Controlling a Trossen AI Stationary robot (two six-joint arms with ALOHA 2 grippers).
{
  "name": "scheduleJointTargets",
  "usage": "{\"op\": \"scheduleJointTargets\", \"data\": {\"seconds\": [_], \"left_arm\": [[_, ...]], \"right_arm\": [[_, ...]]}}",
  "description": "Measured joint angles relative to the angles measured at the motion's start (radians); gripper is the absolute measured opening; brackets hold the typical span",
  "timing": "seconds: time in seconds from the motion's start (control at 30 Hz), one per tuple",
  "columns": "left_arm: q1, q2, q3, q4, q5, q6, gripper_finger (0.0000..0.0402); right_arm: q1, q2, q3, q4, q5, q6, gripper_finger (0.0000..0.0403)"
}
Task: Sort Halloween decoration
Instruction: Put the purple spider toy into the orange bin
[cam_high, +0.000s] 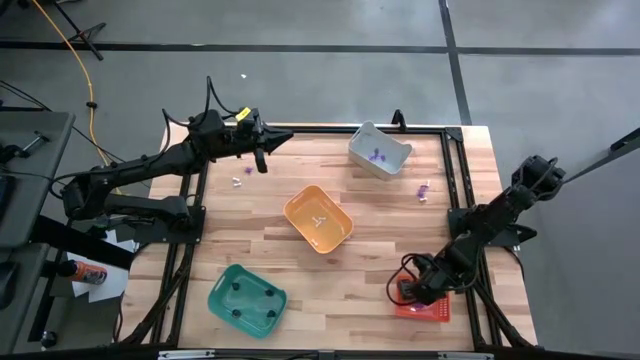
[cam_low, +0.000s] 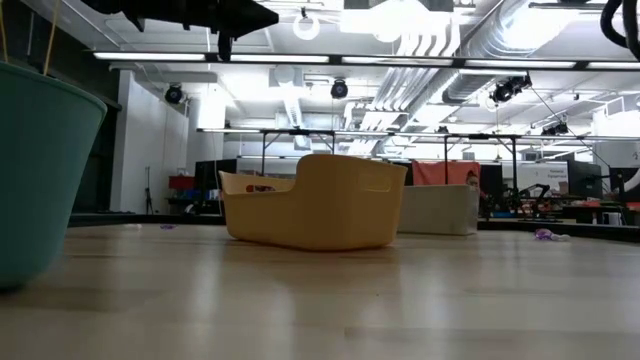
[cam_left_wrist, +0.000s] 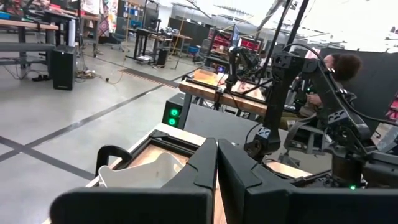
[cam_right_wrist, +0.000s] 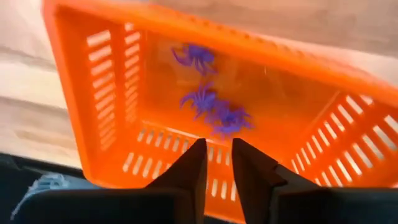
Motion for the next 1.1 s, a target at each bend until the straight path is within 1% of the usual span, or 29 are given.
{"op": "scheduleJointTargets", "data": {"seconds": [0.23,0.37,0.47,0.57,0.67,0.77,0.83,0.87,0.9,1.0,1.07,1.1], "left_arm": [[0.000,0.000,0.000,0.000,0.000,0.000,0.0003],[0.000,0.000,0.000,0.000,0.000,0.000,0.0003],[0.000,0.000,0.000,0.000,0.000,0.000,0.0003],[0.000,0.000,0.000,0.000,0.000,-0.001,0.0003],[0.000,-0.008,0.000,0.000,0.001,-0.008,0.0003],[0.000,-0.021,0.000,0.002,0.003,-0.045,0.0003],[0.000,-0.032,0.000,-0.001,0.007,-0.070,0.0003],[0.000,-0.040,0.000,0.001,0.008,-0.079,0.0003],[0.000,-0.047,0.000,0.002,0.008,-0.086,0.0003],[-0.003,-0.067,0.000,0.002,0.008,-0.125,0.0003],[-0.008,-0.075,0.000,0.000,0.016,-0.154,0.0003],[-0.009,-0.078,0.000,-0.001,0.024,-0.165,0.0003]], "right_arm": [[0.000,0.000,0.000,-0.024,0.011,0.005,0.0125],[0.000,-0.002,0.000,0.017,0.004,-0.085,0.0150],[0.004,-0.030,0.000,0.094,0.003,-0.198,0.0152],[0.007,-0.078,0.000,0.183,0.052,-0.380,0.0135],[-0.020,-0.129,0.001,0.293,0.144,-0.629,0.0108],[-0.097,-0.172,0.002,0.361,0.252,-0.863,0.0083],[-0.183,-0.191,0.002,0.399,0.290,-1.038,0.0070],[-0.235,-0.197,0.002,0.420,0.288,-1.132,0.0062],[-0.290,-0.200,0.002,0.440,0.263,-1.228,0.0053],[-0.460,-0.195,0.002,0.484,0.168,-1.502,0.0015],[-0.577,-0.189,0.002,0.525,0.156,-1.651,0.0005],[-0.638,-0.188,0.001,0.559,0.156,-1.718,0.0008]]}}
